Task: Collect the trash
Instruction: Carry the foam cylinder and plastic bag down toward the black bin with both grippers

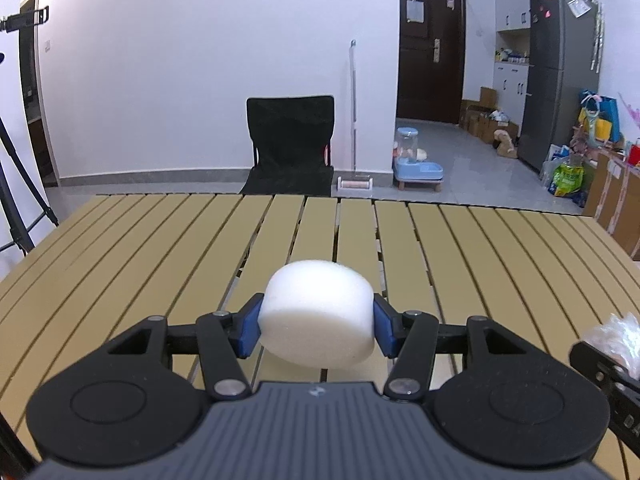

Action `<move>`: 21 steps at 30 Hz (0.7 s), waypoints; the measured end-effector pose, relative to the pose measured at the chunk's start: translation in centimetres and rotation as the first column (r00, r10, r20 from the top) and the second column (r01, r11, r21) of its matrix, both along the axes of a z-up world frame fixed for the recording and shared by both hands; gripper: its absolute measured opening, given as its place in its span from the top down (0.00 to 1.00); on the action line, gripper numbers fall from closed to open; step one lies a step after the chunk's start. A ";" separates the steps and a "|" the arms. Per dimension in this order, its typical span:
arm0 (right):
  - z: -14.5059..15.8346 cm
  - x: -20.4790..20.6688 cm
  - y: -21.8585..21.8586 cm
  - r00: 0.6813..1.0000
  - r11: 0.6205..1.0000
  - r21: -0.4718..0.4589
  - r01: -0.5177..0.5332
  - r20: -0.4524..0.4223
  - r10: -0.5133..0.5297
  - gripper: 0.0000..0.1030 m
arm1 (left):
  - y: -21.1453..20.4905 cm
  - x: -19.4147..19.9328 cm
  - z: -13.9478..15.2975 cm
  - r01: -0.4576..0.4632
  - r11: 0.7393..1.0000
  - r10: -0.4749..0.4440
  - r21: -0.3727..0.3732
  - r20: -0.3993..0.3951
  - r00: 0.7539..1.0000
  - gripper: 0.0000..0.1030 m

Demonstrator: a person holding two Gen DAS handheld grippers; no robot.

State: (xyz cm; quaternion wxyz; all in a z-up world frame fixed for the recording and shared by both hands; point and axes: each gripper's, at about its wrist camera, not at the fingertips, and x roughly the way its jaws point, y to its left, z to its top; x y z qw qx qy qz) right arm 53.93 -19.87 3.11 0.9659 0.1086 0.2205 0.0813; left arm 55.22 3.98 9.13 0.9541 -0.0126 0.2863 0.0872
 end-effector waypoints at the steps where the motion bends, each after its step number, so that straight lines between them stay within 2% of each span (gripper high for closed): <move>1: 0.3 -0.5 0.0 1.000 1.000 0.000 -0.003 0.002 0.003 0.59 | 0.0 -0.6 0.3 0.006 1.000 -0.006 0.000 0.006 1.000 0.46; 5: 1.5 -2.7 0.3 1.000 1.000 -0.008 -0.011 0.014 0.011 0.59 | -0.5 -3.4 1.5 0.024 1.000 -0.025 0.017 0.032 0.999 0.46; 13: 3.5 -7.9 0.7 0.999 0.999 -0.021 -0.029 0.033 0.030 0.59 | -0.9 -9.2 3.4 0.061 0.998 -0.061 -0.002 0.066 0.996 0.46; 21: 3.9 -13.4 1.3 0.998 0.997 -0.053 -0.057 0.033 0.059 0.59 | -1.6 -14.3 4.2 0.094 0.995 -0.093 -0.012 0.095 0.991 0.46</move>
